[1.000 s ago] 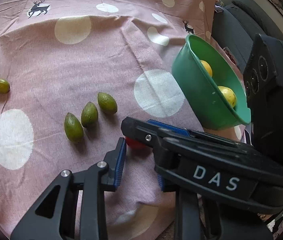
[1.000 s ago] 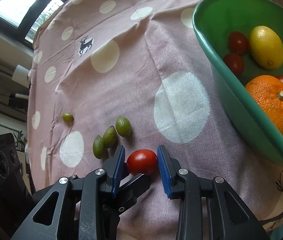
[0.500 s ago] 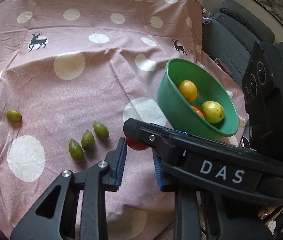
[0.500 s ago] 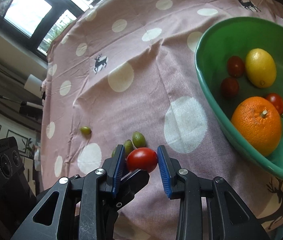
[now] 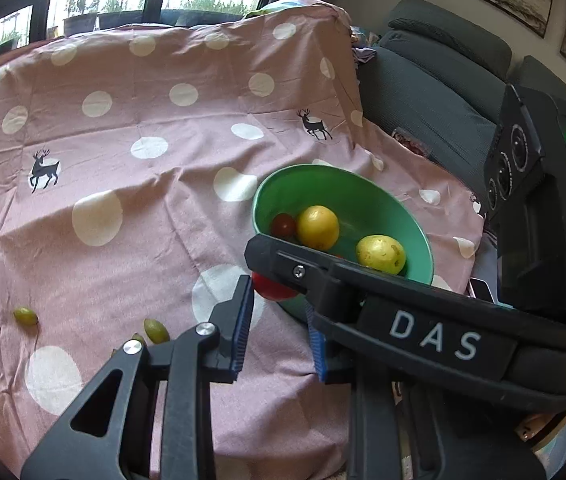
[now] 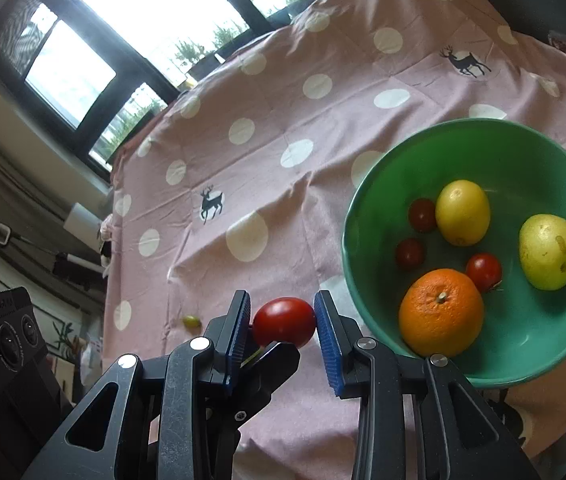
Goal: Organize fruits
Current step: 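Lift the cherry tomato with the right gripper and carry it over the bowl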
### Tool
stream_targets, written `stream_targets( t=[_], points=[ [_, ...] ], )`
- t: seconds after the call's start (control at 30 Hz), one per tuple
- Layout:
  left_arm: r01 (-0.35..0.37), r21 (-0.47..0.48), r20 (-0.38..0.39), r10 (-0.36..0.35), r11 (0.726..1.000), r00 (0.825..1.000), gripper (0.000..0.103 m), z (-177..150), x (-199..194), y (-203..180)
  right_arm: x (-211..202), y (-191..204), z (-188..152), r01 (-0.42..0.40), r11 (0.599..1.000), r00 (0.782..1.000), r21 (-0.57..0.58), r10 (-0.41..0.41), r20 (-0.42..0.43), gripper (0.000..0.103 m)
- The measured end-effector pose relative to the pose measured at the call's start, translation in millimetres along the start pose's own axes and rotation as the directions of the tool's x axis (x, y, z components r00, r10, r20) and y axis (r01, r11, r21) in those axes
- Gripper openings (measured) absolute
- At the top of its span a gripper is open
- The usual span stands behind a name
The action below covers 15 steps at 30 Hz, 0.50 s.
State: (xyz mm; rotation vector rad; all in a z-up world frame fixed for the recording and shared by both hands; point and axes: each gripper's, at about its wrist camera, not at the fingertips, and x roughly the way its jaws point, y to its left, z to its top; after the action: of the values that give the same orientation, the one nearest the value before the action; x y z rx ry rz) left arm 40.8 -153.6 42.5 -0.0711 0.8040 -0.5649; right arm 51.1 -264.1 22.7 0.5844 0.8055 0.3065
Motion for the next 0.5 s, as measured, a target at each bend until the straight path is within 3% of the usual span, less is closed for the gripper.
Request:
stream_targets(
  t=[0.5],
  points=[
    [0.066,0.141,-0.033,-0.062,0.988,0.997,0.024,19.5,39.2,-44.6,-29.0,-50.2,14.8,0.025,0.992,0.993,0.121,-0.039,0.111,0.037]
  ],
)
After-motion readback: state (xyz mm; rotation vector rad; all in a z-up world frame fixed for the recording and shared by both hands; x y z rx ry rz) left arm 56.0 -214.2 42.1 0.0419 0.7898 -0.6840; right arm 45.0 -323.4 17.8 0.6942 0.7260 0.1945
